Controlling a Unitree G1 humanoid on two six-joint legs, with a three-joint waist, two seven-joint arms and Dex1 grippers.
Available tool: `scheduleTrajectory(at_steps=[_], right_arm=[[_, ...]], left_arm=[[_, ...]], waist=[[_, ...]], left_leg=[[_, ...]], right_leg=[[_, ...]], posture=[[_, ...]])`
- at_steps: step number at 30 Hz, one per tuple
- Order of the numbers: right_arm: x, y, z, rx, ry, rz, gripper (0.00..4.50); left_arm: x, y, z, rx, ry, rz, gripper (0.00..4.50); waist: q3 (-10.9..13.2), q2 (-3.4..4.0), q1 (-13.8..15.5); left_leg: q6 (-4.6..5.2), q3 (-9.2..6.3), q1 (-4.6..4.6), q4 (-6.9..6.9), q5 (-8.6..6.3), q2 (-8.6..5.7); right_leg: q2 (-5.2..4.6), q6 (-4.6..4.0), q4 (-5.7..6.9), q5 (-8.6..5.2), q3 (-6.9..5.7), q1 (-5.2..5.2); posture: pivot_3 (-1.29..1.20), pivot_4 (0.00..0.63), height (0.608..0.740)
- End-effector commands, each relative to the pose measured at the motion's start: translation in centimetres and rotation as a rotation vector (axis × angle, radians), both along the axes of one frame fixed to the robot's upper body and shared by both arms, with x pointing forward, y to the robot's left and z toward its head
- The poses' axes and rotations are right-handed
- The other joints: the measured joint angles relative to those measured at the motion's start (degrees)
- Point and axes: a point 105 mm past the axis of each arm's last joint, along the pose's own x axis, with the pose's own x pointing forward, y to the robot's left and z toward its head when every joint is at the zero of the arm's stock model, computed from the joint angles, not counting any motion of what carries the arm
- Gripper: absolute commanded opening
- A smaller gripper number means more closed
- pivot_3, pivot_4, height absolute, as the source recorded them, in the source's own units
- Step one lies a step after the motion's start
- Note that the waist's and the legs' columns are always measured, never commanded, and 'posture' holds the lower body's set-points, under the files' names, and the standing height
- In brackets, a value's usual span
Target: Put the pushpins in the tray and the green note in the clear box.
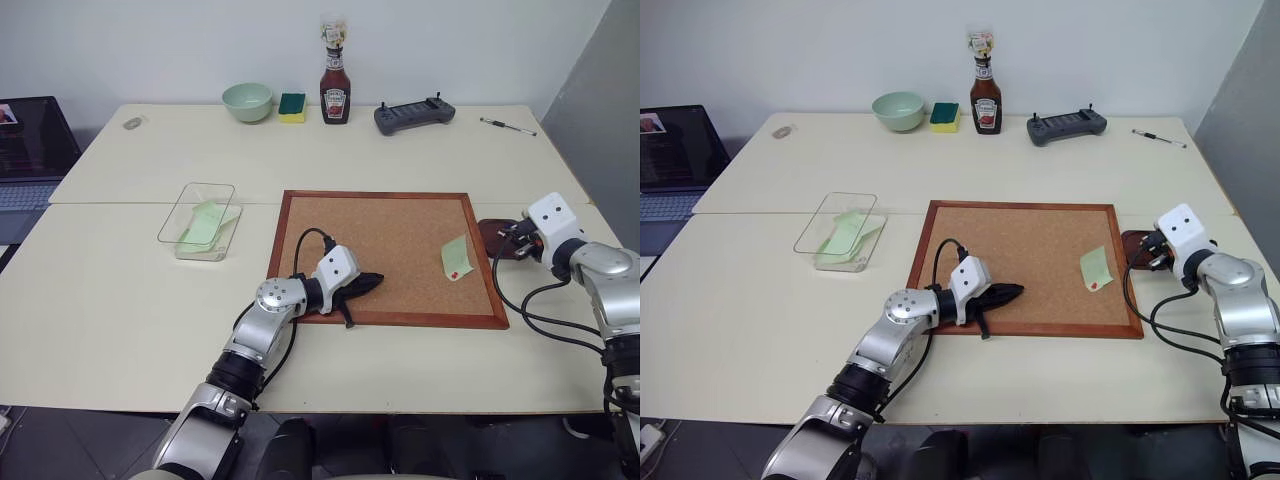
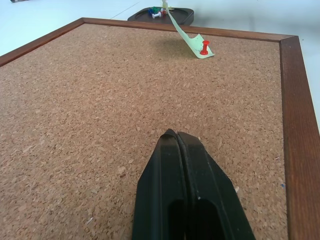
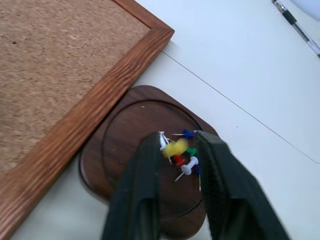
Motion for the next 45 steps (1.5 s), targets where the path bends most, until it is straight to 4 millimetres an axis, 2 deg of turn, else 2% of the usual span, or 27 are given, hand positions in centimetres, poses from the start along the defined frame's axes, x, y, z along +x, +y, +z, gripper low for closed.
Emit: scheduleTrajectory(at_steps=[1, 2, 5, 10, 13, 16, 19, 26, 33, 37, 38, 41, 45], right_arm=[[0.3, 0.1, 1.5, -0.007, -0.057, 0.007, 2.20], [0.3, 0.0, 1.5, -0.004, -0.059, 0.006, 2.54], [0.1, 0.0, 1.8, 0.009, -0.063, 0.009, 2.97], [-1.1, 0.2, 2.1, 0.108, -0.046, 0.039, 3.96], [-2.6, 0.7, 1.5, 0.152, 0.015, 0.101, 3.96], [-4.9, 3.2, 0.7, 0.263, 0.117, 0.242, 3.96], [-5.9, 4.9, 0.3, 0.319, 0.169, 0.313, 3.96], [-5.8, 7.3, -0.9, 0.340, 0.205, 0.363, 3.96], [-5.6, 7.8, -1.8, 0.325, 0.215, 0.380, 3.96], [-5.4, 7.8, -1.8, 0.326, 0.206, 0.375, 3.38], [-5.4, 7.7, -1.8, 0.321, 0.206, 0.374, 3.07], [-5.3, 7.7, -2.0, 0.312, 0.206, 0.373, 2.63], [-5.2, 7.8, -2.2, 0.298, 0.206, 0.378, 1.75]], left_arm=[[-0.5, -0.1, -1.2, 0.027, 0.032, -0.001, 0.00], [-0.5, -0.1, -1.2, 0.026, 0.032, -0.001, 0.00], [-0.5, -0.1, -1.2, 0.027, 0.031, 0.000, 0.00], [-0.4, -0.1, -1.2, 0.026, 0.030, 0.001, 0.00], [-0.4, -0.2, -1.2, 0.026, 0.030, 0.002, 0.00], [-0.4, -0.2, -1.2, 0.025, 0.029, 0.003, 0.00], [-0.4, -0.2, -1.2, 0.024, 0.029, 0.004, 0.00], [-0.4, 0.0, -1.3, 0.027, 0.028, 0.008, 0.00], [-0.3, 0.1, -1.3, 0.030, 0.027, 0.009, 0.00], [-0.3, 0.2, -1.3, 0.030, 0.028, 0.011, 0.00], [-0.3, 0.2, -1.3, 0.031, 0.028, 0.011, 0.00], [-0.3, 0.2, -1.3, 0.031, 0.027, 0.012, 0.00], [-0.3, 0.2, -1.2, 0.030, 0.027, 0.011, 0.00]], waist=[[0.0, 0.00, 0.0], [0.0, 0.00, 0.0], [0.0, 0.00, 0.0], [0.0, 0.00, 0.0], [0.0, 0.00, 0.0], [0.0, 0.00, 0.1], [0.0, 0.01, -0.1], [0.0, 0.00, 0.0], [0.0, 0.00, 0.0], [0.0, 0.00, 0.0], [0.0, 0.00, 0.0], [0.0, 0.00, 0.0], [0.0, 0.00, 0.0]], left_leg=[[0.00, 0.00, 0.00, 0.00, 0.00, 0.00], [0.00, 0.01, 0.00, 0.00, 0.00, 0.00], [0.00, 0.00, 0.00, 0.00, 0.00, 0.00], [0.00, 0.00, 0.00, 0.00, 0.00, 0.00], [0.00, -0.02, -0.02, 0.00, 0.00, -0.01], [0.01, -0.02, -0.03, 0.00, 0.00, -0.01], [0.01, 0.01, 0.01, 0.00, 0.00, 0.01], [0.01, -0.02, 0.02, 0.02, 0.00, 0.00], [0.01, -0.02, 0.02, 0.02, 0.00, 0.00], [0.01, -0.02, 0.02, 0.02, 0.00, 0.00], [0.01, -0.02, 0.02, 0.02, 0.00, 0.00], [0.01, -0.02, 0.02, 0.02, 0.00, 0.00], [0.01, -0.02, 0.02, 0.02, 0.00, 0.00]], right_leg=[[0.00, 0.00, 0.00, 0.00, 0.00, 0.00], [0.00, 0.00, 0.00, 0.00, 0.01, 0.00], [0.00, 0.00, 0.00, 0.00, 0.00, 0.00], [0.00, 0.00, 0.00, 0.00, 0.00, 0.00], [0.00, 0.00, -0.01, 0.00, -0.01, 0.01], [0.00, 0.00, -0.02, 0.00, -0.01, 0.02], [0.00, 0.00, -0.01, 0.00, 0.02, 0.03], [0.01, 0.03, -0.01, 0.01, -0.02, 0.05], [0.00, 0.03, -0.01, 0.01, -0.01, 0.04], [0.00, 0.03, -0.01, 0.01, -0.01, 0.04], [0.00, 0.03, -0.01, 0.01, -0.01, 0.04], [0.00, 0.03, -0.01, 0.01, -0.01, 0.04], [0.00, 0.03, -0.01, 0.01, -0.01, 0.04]], posture=[[0.00, 0.150, 0.740], [0.00, 0.150, 0.740], [0.00, 0.150, 0.740], [0.00, 0.150, 0.740], [0.00, 0.150, 0.740], [0.00, 0.150, 0.740], [0.00, 0.150, 0.740], [0.00, 0.150, 0.740], [0.00, 0.150, 0.740], [0.00, 0.150, 0.740], [0.00, 0.150, 0.740], [0.00, 0.150, 0.740], [0.00, 0.150, 0.740]])
